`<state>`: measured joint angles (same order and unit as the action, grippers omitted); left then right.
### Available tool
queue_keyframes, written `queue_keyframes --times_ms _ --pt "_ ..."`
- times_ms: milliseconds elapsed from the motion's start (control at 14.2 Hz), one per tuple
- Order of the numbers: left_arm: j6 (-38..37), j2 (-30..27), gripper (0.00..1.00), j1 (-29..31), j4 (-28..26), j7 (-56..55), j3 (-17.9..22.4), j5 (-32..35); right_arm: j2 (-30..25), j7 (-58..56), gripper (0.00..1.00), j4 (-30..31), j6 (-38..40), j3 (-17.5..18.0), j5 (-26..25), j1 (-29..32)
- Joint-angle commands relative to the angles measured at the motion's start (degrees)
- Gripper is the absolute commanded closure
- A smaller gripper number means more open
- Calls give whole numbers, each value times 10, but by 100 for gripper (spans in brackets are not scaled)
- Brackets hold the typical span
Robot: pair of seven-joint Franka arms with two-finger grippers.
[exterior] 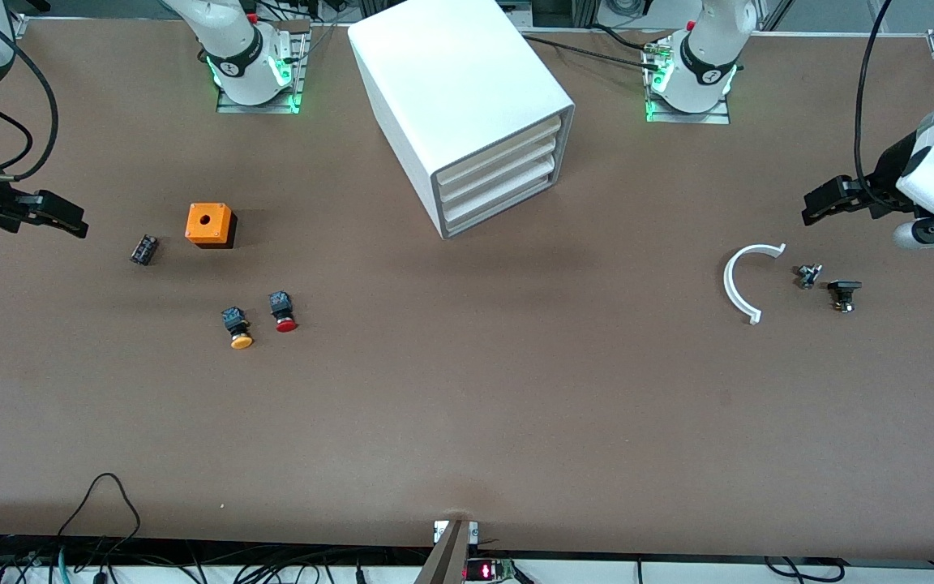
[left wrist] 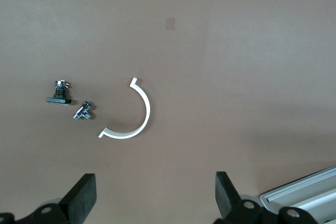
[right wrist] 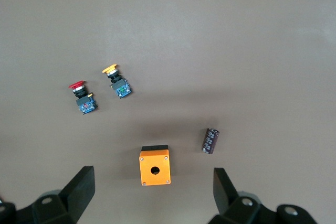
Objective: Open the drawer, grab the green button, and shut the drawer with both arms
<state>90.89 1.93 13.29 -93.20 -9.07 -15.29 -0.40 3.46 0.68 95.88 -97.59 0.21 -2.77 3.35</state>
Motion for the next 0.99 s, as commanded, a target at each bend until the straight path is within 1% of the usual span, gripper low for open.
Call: queue_keyframes --times_ms 0,212,423,494,635,776,917 --pt "-13 8 0 7 16 18 -11 4 -14 -9 0 16 -5 -1 5 -1" --pt "-9 9 0 7 18 20 -8 -3 -14 -9 0 16 -5 -1 5 -1" --pt "-13 22 0 8 21 22 -7 -6 -12 -10 0 12 -8 2 6 -4" --pt "-16 34 0 5 22 20 -10 -4 -11 -10 0 11 -8 5 17 -8" --pt "-31 41 0 4 21 17 -10 0 -8 -9 0 11 -6 22 61 -15" --pt "-41 60 0 3 23 24 -11 -6 3 -4 0 10 -13 32 66 -33" --pt "-50 97 0 1 24 25 -13 -13 24 -3 0 7 -34 32 65 -64"
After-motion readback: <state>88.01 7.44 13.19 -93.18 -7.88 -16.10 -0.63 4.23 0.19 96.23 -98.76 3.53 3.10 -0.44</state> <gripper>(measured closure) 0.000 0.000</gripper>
